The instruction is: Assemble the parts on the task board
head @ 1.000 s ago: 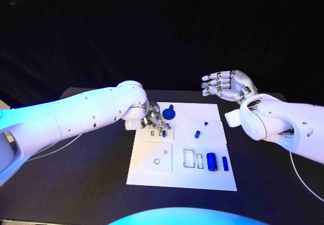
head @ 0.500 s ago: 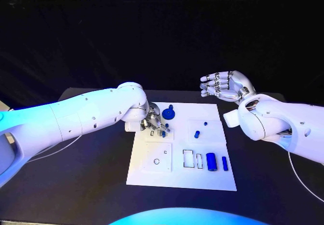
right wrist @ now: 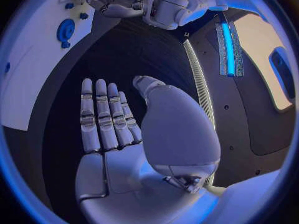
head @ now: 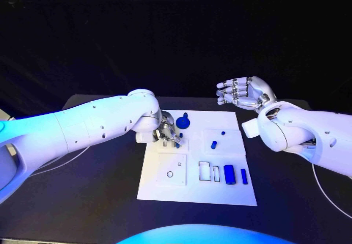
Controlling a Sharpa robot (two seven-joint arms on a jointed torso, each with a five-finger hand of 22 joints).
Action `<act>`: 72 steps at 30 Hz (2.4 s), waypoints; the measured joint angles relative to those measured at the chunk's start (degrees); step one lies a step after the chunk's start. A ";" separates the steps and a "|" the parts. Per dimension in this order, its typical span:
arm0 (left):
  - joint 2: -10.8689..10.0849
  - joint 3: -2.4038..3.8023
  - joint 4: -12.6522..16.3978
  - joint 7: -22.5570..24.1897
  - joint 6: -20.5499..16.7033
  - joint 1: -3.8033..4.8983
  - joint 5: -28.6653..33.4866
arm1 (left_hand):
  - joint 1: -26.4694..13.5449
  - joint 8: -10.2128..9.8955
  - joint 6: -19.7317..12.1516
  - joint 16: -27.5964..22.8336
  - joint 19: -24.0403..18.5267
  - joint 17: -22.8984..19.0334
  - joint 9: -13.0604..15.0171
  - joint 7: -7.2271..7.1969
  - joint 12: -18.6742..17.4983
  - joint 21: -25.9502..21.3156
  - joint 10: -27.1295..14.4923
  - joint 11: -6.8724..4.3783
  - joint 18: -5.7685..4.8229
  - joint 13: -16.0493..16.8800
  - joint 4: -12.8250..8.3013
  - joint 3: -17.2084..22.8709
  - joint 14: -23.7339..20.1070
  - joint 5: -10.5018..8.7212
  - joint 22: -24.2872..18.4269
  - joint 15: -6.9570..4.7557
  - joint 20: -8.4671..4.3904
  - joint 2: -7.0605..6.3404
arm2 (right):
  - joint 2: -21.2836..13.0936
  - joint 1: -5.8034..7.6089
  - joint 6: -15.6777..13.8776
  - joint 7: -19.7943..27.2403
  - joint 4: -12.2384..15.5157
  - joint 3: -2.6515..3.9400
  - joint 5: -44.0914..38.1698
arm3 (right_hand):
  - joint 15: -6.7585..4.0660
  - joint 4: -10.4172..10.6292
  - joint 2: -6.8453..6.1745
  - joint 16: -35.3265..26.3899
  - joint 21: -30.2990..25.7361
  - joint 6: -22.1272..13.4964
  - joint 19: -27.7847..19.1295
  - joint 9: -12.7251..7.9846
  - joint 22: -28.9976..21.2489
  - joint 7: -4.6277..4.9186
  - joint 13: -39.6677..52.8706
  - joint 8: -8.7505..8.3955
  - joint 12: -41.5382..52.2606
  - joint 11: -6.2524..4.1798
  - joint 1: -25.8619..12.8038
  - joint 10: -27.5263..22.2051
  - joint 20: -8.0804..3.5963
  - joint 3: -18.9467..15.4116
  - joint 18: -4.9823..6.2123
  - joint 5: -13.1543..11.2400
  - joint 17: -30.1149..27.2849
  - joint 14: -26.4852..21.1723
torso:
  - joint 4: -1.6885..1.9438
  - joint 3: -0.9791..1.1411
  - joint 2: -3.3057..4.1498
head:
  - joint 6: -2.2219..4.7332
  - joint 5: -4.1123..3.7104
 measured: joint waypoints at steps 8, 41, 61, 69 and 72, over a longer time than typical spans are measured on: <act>0.05 0.00 -0.22 0.00 -0.01 -0.06 0.40 | -3.62 0.00 0.08 0.00 0.00 0.00 1.56 0.08 0.00 0.00 0.00 0.00 -0.01 0.16 -0.34 8.51 0.00 -0.05 0.06 0.00 0.00 -3.62 | 0.06 -0.06 0.15 -0.07 -0.03 0.00 -0.01 | 0.00 -0.17 0.00 -0.08 0.00 0.00 0.00 0.00 -0.30 0.00 0.00 0.00 0.00 0.19 0.00 0.19 0.00 0.17 0.00 0.33 -0.15 0.00 | 0.00 -0.01 -0.02 | -0.13 -0.02; 0.83 -0.09 -1.67 -0.02 0.62 -0.36 1.40 | -4.86 0.01 0.08 0.00 0.00 0.00 2.14 0.08 0.00 -0.01 0.43 0.02 0.00 0.45 -0.29 10.03 -0.01 -0.53 0.15 0.01 0.01 -4.31 | 0.24 -0.13 0.68 -0.26 -0.01 -0.01 -0.03 | 0.00 -0.16 0.22 -0.30 0.00 0.00 0.00 -0.04 -0.76 -0.02 0.01 0.00 -0.23 0.19 -0.22 0.19 0.00 0.16 0.00 0.32 -0.35 0.00 | -0.03 -0.04 0.00 | -0.40 -0.26; 1.01 -0.09 -1.78 -0.02 0.00 -0.45 2.01 | -3.16 1.90 0.53 0.23 0.21 -0.01 4.36 -0.37 0.24 0.23 1.05 -0.60 0.00 0.90 -4.87 16.03 -0.04 -0.54 0.72 -0.02 -0.19 -2.62 | 0.39 -0.15 1.30 -0.55 -0.03 -0.02 -0.18 | 0.00 -0.16 0.22 -0.52 0.00 0.05 0.00 -0.04 -0.90 -0.07 0.01 0.00 -0.22 0.19 -0.22 0.19 0.00 0.16 0.00 0.32 -0.41 0.00 | 0.03 -0.04 -0.02 | -0.49 -0.36; 0.71 -0.09 -1.70 0.01 -1.29 -0.46 3.13 | -3.61 5.68 0.16 0.51 0.83 0.00 5.72 -1.06 0.63 0.73 2.17 -1.32 0.00 1.72 -7.78 20.69 -0.02 -1.15 1.71 -0.83 -0.82 -1.47 | 0.38 -0.20 1.62 -0.74 -0.04 -0.04 -0.29 | 0.15 -0.16 0.22 -0.52 0.00 0.29 0.00 -0.04 -1.06 0.15 0.01 0.00 -0.22 0.19 -0.22 0.20 0.00 0.16 0.00 0.32 -0.47 0.15 | 0.04 -0.04 -0.07 | -0.43 -0.40; 0.38 -0.09 -1.43 0.05 -1.88 -0.48 3.61 | -3.95 6.47 0.16 0.51 1.03 0.00 5.73 -1.06 0.67 0.90 2.69 -1.42 0.00 2.02 -7.39 21.07 -0.10 -1.10 2.07 -0.91 -1.02 -1.12 | 0.37 -0.21 1.75 -0.81 -0.06 -0.06 -0.34 | 0.15 -0.16 0.22 -0.52 0.00 0.29 0.00 -0.04 -1.10 0.15 0.01 0.00 -0.22 0.19 -0.22 0.20 0.00 0.16 -0.01 0.32 -0.47 0.15 | 0.03 -0.04 -0.07 | -0.47 -0.40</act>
